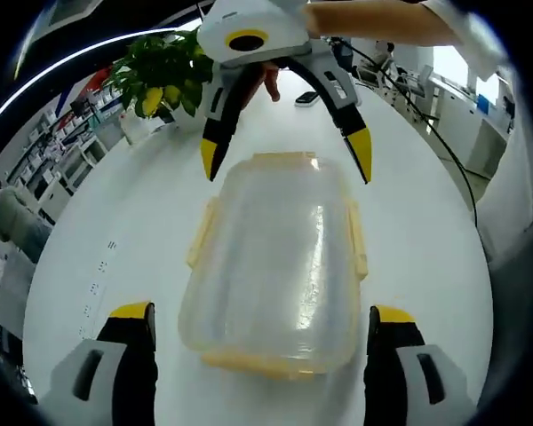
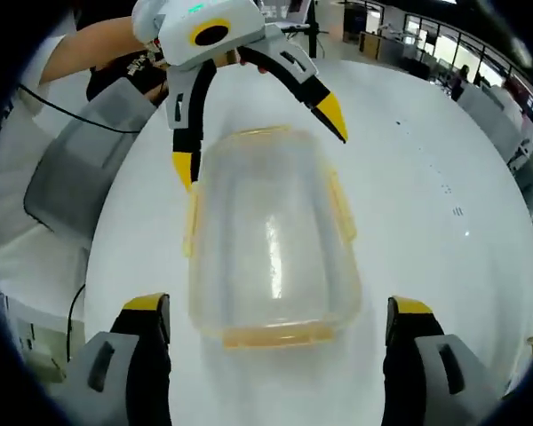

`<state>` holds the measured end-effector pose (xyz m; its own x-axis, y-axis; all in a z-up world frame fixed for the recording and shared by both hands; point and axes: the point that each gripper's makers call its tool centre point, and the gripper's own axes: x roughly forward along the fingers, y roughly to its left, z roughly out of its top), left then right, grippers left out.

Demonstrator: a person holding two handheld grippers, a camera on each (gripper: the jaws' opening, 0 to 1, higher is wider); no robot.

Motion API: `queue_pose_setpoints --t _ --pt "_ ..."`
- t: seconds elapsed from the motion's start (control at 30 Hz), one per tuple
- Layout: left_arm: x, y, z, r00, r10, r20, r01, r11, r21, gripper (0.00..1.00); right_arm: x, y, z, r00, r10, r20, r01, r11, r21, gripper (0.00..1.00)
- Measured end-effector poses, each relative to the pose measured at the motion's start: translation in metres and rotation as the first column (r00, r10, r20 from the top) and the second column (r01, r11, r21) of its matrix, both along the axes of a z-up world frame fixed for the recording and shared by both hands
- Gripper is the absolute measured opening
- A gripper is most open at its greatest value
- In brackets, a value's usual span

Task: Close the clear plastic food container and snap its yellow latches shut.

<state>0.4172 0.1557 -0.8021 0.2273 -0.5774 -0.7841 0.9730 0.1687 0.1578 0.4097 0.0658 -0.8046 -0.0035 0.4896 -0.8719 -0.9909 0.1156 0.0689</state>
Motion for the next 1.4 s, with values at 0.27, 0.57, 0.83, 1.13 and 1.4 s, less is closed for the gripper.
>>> queue_pose_setpoints --t 0.27,0.57,0.83,1.13,1.4 --pt "0.003 0.006 0.001 1.000 -0.005 0.011 0.005 1.000 0.022 0.81 0.001 0.004 0.000 0.999 0.029 -0.013 -0.029 1.000 -0.010 0.87" --pt "-0.001 0.010 0.000 1.000 -0.013 0.001 0.013 0.999 0.041 0.76 -0.003 0.000 -0.005 0.998 0.065 -0.004 -0.065 0.997 -0.052 0.79" --pt "-0.002 0.013 -0.001 1.000 -0.011 -0.002 0.011 0.999 0.050 0.76 -0.006 0.002 -0.005 0.998 0.064 -0.003 -0.064 0.997 -0.045 0.79" --pt "-0.004 0.019 -0.001 1.000 -0.019 -0.006 0.019 0.998 0.056 0.76 -0.010 0.009 -0.005 0.998 0.055 -0.007 -0.056 0.997 -0.054 0.78" --pt "-0.006 0.038 -0.002 1.000 -0.016 -0.012 0.017 0.996 0.092 0.75 -0.013 0.026 -0.005 0.998 0.058 -0.009 -0.058 0.997 -0.060 0.78"
